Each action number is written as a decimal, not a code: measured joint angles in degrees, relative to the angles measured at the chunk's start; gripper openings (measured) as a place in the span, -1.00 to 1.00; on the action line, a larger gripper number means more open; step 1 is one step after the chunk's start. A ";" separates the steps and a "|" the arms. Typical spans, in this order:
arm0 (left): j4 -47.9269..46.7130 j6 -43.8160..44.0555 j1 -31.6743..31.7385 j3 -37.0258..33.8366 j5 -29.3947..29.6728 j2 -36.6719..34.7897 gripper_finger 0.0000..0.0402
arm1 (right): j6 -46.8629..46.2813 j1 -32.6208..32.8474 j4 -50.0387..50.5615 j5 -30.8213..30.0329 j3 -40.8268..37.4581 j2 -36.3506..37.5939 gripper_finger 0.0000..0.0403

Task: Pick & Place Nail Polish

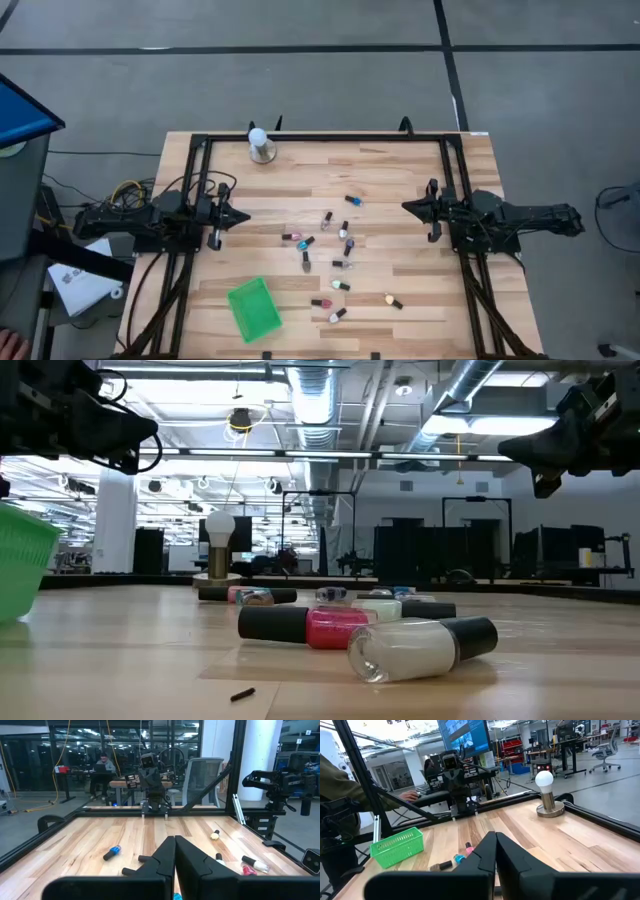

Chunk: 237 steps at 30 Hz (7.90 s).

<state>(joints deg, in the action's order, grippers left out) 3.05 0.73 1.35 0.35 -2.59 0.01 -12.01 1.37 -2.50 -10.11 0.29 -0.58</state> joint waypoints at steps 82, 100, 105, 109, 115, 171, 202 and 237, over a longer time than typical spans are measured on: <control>-0.01 0.00 0.01 -0.01 -0.02 -0.01 -0.99 | -0.01 0.00 0.00 0.00 -0.01 0.00 -1.00; 2.45 8.58 0.01 -0.01 -0.25 0.20 -0.99 | 0.00 0.00 0.00 0.00 0.00 0.00 -1.00; 3.43 18.62 0.00 -0.01 -0.30 0.24 -0.99 | -0.02 0.00 0.00 0.00 -0.01 0.00 -1.00; 6.10 26.08 0.01 -0.01 0.01 0.24 -0.99 | 0.15 0.00 -0.02 -0.14 -0.01 0.00 -1.00; 26.74 35.22 -0.01 0.54 8.14 2.83 -0.99 | 0.44 0.00 -0.05 -0.28 0.00 0.00 -1.00; -49.94 10.67 -2.45 55.02 4.72 69.46 0.08 | 0.44 -0.02 -0.05 -0.37 0.00 -0.11 -1.00; -10.43 10.20 -10.42 36.62 14.38 85.82 0.29 | 0.44 -0.02 -0.05 -0.37 -0.01 -0.11 -1.00; -8.78 13.26 -10.04 36.62 15.42 91.93 -0.76 | 0.46 0.00 -0.05 -0.36 -0.02 -0.11 -1.00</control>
<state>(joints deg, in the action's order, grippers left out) -5.73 13.99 -8.69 36.97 12.83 91.94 -11.55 1.37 -2.55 -10.47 0.27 -0.69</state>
